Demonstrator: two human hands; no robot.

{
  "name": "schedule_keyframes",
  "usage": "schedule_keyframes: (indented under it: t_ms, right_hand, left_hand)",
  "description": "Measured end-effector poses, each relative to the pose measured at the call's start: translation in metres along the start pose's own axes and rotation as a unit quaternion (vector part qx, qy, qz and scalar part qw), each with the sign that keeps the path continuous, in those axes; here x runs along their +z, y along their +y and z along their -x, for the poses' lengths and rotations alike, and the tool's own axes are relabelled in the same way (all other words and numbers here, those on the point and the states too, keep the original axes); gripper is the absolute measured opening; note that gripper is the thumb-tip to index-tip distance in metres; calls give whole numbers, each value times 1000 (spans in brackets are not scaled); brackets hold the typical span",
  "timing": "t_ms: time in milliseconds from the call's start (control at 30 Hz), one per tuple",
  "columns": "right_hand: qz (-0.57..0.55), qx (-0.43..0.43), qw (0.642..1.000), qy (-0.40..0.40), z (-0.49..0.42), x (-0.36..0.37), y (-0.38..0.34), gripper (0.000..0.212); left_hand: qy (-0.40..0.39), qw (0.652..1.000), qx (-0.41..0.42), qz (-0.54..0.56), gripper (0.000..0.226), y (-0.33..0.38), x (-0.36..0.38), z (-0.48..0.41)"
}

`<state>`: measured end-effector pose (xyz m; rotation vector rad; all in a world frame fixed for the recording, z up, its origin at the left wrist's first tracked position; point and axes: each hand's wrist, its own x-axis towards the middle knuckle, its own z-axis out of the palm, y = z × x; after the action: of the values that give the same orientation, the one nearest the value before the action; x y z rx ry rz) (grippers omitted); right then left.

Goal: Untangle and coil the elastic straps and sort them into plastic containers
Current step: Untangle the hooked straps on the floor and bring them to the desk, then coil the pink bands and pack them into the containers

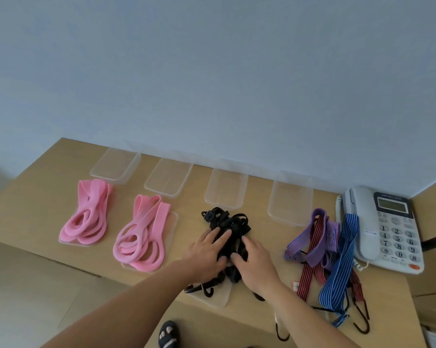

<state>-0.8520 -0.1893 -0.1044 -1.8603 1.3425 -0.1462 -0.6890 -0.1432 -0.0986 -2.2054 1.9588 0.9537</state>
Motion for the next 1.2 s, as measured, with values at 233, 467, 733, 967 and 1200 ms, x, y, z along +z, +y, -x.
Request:
schedule_keyframes:
  t_ms: [233,467,733,967,1200]
  right_hand:
    - [89,1,996,24,-1,-3,-16,65]
    - [181,-63,979,61,-3,15,-111,62]
    - [149,-147,978,14,-1,115,-279,48]
    - [130,-187,974,-4,-5,165,-332,43]
    - [105,-133,984,-57,-40,193,-322,8]
  left_hand:
    - [96,992,8,84,59,-26,-26,25]
    - [174,982,-1,77,60,-107,-80,70]
    - [247,955,-70,146,60,-251,-139,166]
    - [257,939,-112,200,58,-331,-132,202]
    - [186,951,-108,223,58,-348,-122,182]
